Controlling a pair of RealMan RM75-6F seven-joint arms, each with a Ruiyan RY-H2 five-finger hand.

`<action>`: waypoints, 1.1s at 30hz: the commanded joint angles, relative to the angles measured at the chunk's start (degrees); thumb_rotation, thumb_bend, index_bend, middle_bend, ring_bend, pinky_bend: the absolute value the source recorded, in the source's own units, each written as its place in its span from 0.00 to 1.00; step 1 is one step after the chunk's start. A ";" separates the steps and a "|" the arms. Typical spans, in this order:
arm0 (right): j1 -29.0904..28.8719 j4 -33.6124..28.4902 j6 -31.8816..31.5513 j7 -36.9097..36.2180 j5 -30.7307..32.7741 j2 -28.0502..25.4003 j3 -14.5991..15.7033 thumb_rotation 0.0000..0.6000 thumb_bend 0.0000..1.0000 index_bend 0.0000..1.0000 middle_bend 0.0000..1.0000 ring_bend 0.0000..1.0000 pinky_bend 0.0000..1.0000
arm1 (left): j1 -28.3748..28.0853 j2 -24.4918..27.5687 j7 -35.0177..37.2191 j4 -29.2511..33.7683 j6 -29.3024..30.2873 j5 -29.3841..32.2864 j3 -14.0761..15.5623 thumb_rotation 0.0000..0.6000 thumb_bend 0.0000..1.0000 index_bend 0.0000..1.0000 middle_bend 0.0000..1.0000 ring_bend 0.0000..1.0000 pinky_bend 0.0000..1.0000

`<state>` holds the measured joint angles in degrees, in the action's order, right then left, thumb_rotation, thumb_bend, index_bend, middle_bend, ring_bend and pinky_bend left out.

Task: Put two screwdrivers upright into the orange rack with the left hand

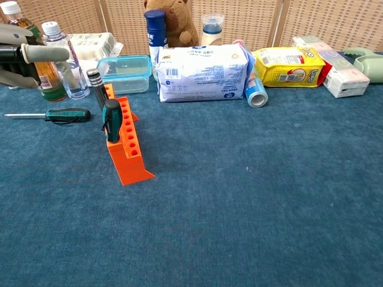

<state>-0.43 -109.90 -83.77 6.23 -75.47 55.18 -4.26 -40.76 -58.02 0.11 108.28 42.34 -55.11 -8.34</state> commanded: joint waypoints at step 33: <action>-0.20 -0.03 0.33 0.55 0.51 0.18 -0.02 1.00 0.00 0.02 0.01 0.00 0.12 | -2.78 -0.18 7.40 5.31 -5.22 -2.45 -0.68 0.00 0.00 0.20 1.00 1.00 1.00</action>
<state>-0.63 -109.92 -83.44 6.78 -74.97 55.36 -4.28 -43.49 -58.25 7.56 113.51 37.09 -57.52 -9.05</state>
